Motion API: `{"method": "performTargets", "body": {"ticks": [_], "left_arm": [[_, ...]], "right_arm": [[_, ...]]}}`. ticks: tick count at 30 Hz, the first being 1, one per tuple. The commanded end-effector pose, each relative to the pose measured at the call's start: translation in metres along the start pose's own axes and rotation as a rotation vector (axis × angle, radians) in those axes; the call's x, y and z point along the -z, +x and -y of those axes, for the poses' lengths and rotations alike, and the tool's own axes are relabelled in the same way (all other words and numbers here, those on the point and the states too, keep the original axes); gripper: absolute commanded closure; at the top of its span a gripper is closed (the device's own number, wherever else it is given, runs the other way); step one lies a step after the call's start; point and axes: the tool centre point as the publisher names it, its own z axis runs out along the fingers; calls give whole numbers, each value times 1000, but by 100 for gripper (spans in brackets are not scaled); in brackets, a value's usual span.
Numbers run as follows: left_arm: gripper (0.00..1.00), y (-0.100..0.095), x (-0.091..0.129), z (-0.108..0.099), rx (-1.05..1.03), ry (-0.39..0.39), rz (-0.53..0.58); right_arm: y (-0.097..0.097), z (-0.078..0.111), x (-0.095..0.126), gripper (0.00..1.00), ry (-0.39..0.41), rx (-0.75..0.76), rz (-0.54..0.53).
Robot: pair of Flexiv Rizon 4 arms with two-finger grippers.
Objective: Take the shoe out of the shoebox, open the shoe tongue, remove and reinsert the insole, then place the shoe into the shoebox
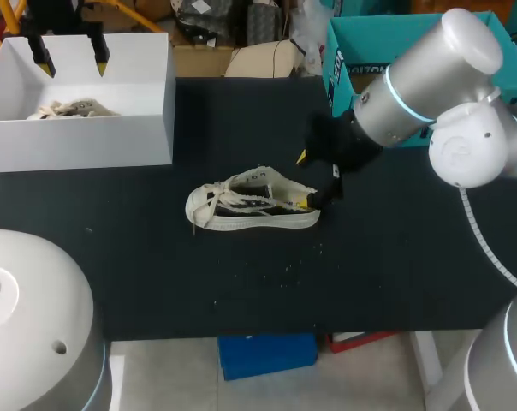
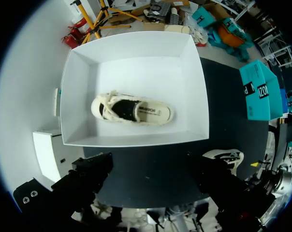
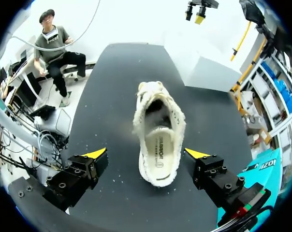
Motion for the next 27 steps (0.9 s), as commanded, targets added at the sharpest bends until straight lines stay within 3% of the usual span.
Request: {"method": "performTargets", "body": {"ticks": [1, 9, 27], "left_arm": [[0, 0, 0, 0, 1, -2, 1], [0, 0, 0, 0, 1, -2, 1], [0, 0, 0, 0, 1, -2, 1]], "right_arm": [[-8, 9, -18, 0, -120, -16, -5], [-21, 23, -30, 0, -202, -58, -22], [-32, 49, -55, 0, -293, -113, -49]]}}
